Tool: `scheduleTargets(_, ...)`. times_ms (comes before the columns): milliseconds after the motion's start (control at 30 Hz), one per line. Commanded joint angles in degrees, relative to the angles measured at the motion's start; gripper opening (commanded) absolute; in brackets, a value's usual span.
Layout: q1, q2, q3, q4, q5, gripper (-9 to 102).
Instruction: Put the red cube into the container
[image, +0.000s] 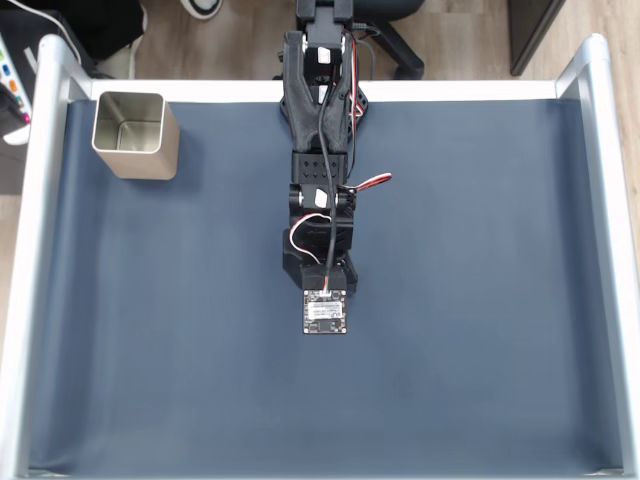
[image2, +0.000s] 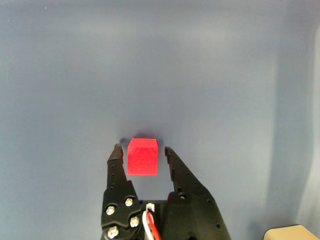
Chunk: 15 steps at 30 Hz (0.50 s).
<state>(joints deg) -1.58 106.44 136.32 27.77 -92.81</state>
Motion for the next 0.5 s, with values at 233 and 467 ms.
scheduleTargets(233,-1.32,2.37,1.23,-0.26,0.88,23)
scheduleTargets(467,-1.76,4.31,1.23,-0.35,1.41,0)
